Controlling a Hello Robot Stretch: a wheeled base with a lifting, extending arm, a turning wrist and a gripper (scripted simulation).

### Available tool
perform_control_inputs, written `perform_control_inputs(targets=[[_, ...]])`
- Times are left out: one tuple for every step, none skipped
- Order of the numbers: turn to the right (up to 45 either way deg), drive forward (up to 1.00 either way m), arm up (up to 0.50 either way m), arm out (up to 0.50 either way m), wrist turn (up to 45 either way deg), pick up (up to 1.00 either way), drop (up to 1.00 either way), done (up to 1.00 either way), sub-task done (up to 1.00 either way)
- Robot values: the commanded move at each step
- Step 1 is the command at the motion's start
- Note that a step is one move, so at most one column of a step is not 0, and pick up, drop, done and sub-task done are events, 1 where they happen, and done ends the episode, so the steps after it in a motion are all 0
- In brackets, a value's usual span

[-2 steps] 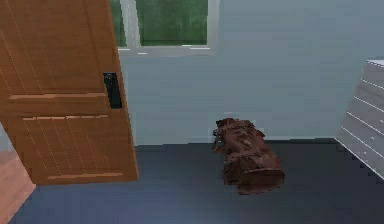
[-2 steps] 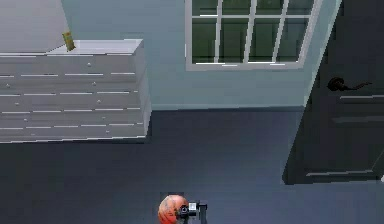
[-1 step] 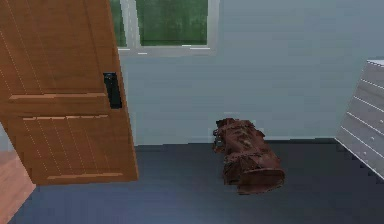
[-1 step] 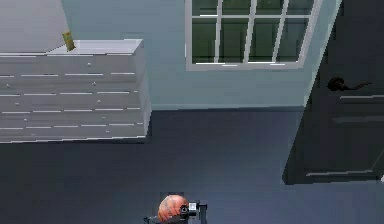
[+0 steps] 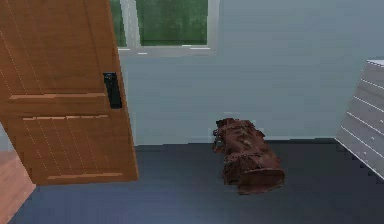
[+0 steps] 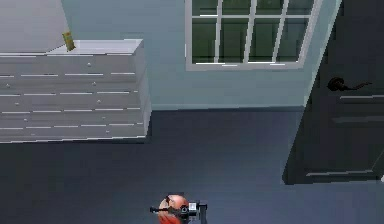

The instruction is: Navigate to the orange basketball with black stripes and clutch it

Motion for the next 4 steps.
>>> perform_control_inputs(targets=[[0.0, 0.00, 0.00, 0.00, 18.0, 0.00, 0.00, 0.00, 0.00], [0.0, 0.00, -0.30, 0.00, 0.0, 0.00, 0.00, 0.00, 0.00], [0.0, 0.00, 0.00, 0.00, 0.0, 1.00, 0.00, 0.00, 0.00], [0.0, 0.00, 0.10, 0.00, 0.0, 0.00, 0.00, 0.00, 0.00]])
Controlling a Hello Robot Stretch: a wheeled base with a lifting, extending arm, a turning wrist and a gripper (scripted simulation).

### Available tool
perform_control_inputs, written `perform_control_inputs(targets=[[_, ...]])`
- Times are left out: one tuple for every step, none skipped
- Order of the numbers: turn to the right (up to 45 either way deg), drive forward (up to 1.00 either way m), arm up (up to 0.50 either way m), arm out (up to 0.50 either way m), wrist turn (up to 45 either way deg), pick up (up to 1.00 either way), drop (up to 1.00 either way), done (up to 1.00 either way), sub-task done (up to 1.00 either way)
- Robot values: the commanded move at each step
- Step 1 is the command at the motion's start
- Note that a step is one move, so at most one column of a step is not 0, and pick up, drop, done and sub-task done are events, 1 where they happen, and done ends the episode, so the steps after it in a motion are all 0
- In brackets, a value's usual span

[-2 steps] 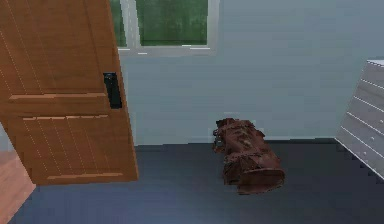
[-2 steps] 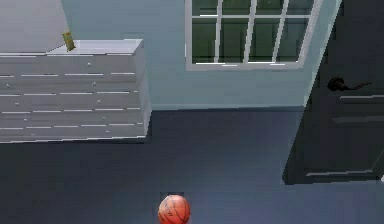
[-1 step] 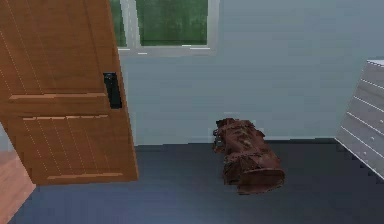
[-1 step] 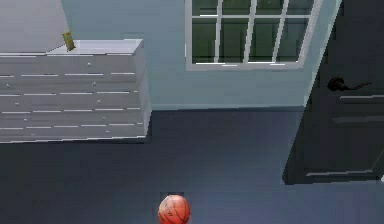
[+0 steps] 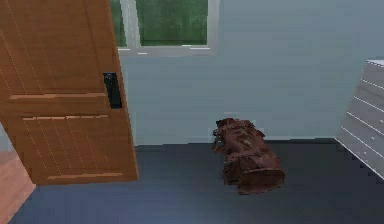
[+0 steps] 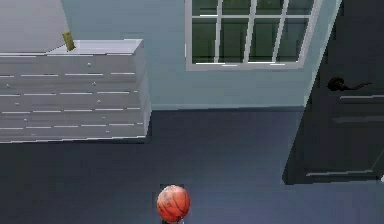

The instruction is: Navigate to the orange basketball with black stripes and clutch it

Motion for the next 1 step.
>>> perform_control_inputs(targets=[[0.0, 0.00, 0.00, 0.00, 0.0, 0.00, 0.00, 1.00, 0.00]])
